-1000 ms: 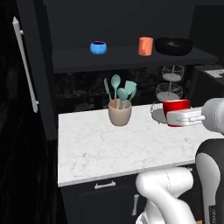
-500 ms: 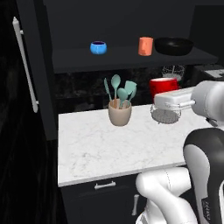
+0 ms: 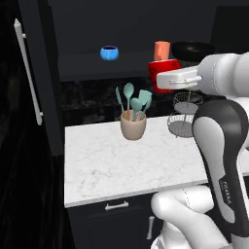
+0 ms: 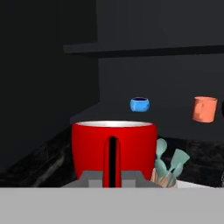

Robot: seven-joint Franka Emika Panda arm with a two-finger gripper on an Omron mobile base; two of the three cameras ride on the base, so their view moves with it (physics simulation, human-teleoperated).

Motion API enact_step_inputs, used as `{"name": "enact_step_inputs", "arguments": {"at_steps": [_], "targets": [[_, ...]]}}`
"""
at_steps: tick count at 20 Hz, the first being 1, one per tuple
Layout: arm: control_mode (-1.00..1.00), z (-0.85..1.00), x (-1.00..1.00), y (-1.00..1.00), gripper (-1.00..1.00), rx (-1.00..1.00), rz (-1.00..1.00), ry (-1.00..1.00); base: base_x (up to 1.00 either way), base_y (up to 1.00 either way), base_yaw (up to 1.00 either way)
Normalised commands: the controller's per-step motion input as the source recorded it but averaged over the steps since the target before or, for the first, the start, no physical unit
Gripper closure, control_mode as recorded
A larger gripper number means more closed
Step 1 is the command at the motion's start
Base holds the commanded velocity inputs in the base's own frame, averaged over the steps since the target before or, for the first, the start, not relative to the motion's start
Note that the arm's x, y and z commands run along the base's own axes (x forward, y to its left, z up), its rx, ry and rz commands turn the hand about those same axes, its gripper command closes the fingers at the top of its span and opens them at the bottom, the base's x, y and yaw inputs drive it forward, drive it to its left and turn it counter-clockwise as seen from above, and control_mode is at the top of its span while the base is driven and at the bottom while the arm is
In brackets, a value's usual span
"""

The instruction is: Gather all objects into one cabinet and sort the glasses and bowls to opposite sides.

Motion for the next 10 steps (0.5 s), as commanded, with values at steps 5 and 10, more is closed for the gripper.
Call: {"name": "enact_step_inputs", "arguments": {"at_steps": [5, 10], "targets": [[-1.0, 0.01, 0.52, 0.42, 1.0, 0.0, 0.04, -0.01, 0.0, 0.0, 0.0], [-1.0, -0.21, 0.26, 0.03, 1.0, 0.03, 0.05, -0.24, 0.0, 0.0, 0.0]]}}
